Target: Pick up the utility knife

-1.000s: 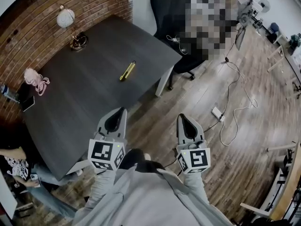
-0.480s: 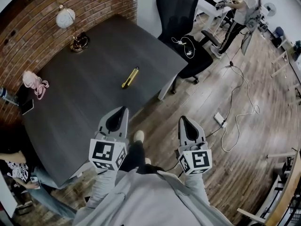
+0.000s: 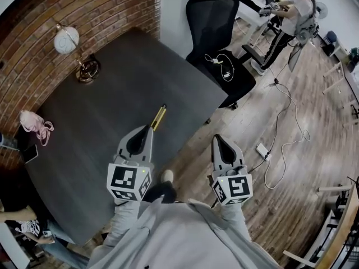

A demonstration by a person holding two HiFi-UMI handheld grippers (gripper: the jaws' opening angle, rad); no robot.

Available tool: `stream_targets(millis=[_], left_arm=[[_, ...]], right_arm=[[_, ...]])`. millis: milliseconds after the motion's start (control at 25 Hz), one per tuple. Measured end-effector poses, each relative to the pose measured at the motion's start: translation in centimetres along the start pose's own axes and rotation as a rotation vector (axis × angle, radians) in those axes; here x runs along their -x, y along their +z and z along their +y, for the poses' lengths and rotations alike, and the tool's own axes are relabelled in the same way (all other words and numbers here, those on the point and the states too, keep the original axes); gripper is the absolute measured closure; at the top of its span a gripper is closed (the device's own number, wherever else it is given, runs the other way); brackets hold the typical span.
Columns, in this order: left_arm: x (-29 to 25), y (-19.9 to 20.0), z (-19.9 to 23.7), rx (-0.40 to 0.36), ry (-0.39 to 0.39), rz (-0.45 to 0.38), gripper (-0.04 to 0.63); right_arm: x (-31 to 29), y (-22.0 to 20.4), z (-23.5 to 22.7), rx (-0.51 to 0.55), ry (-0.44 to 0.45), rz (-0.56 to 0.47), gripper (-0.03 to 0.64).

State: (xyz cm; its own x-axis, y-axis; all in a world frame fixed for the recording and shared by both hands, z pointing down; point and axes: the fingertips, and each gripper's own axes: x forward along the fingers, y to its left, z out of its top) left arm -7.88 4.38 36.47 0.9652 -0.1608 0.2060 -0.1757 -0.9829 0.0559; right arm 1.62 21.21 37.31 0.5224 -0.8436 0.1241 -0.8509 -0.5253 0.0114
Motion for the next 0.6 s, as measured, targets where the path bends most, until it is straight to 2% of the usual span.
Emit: stream_targets(millis=[320, 600], left_arm=[[-4.2, 0.5, 3.2, 0.005, -0.025, 0.006, 0.577], [-5.8, -0.2, 4.0, 0.019, -0.043, 0.035, 0.577]], right_arm=[[-4.8, 0.2, -0.7, -0.003, -0.020, 0.018, 0.598], [-6.1, -0.3, -1.1, -0.014, -0.040, 0.051, 0.598]])
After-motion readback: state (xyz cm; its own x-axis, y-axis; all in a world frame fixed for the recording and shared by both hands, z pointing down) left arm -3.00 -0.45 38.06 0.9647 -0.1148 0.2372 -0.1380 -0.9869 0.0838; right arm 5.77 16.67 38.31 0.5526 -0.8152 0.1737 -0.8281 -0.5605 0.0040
